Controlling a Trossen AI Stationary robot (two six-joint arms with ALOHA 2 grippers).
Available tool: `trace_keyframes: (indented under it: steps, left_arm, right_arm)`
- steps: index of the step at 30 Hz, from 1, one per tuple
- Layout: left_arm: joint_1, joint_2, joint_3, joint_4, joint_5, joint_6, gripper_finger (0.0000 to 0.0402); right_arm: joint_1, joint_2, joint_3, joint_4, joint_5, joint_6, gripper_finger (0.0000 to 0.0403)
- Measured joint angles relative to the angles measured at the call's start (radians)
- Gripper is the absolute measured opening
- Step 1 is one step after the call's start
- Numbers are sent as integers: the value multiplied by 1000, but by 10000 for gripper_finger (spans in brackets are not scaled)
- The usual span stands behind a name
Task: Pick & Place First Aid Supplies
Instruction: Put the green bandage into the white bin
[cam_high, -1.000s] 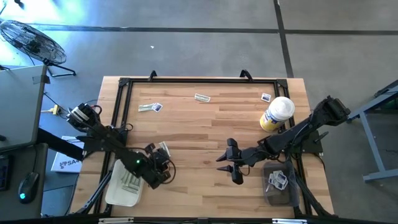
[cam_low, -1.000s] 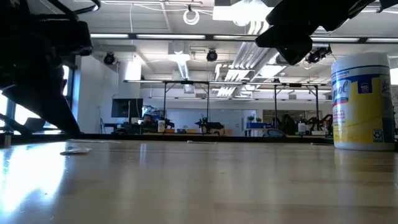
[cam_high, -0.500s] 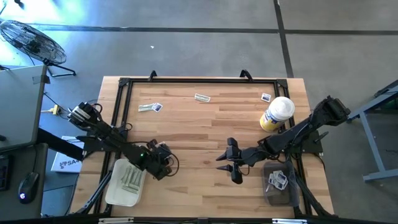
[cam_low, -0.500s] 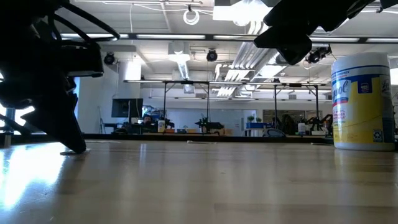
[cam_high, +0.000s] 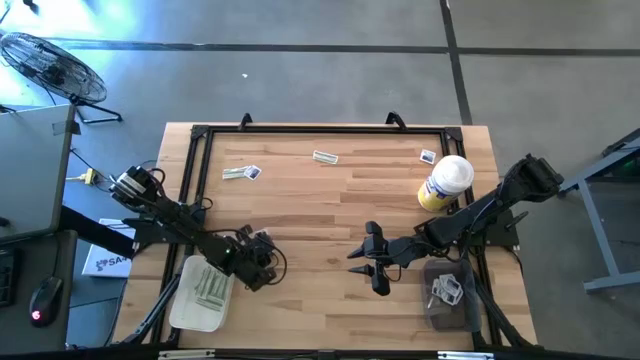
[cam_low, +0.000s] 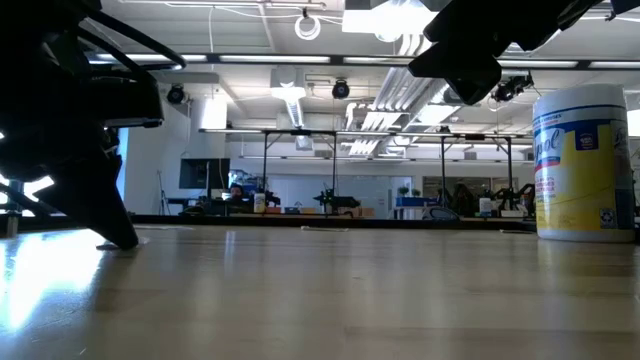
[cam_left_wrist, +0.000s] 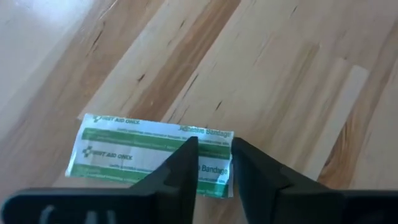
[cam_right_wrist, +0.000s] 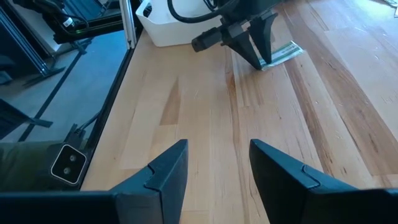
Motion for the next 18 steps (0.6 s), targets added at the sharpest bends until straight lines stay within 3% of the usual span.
trace_keyframes:
  steps: [8, 18]
  left_arm:
    - [0, 9, -11, 14, 7, 7, 6]
    - [3, -72, 36, -54, -8, 131, 1]
  right_arm:
    - [0, 0, 0, 2, -8, 10, 165]
    - [1, 0, 0, 2, -8, 23, 166]
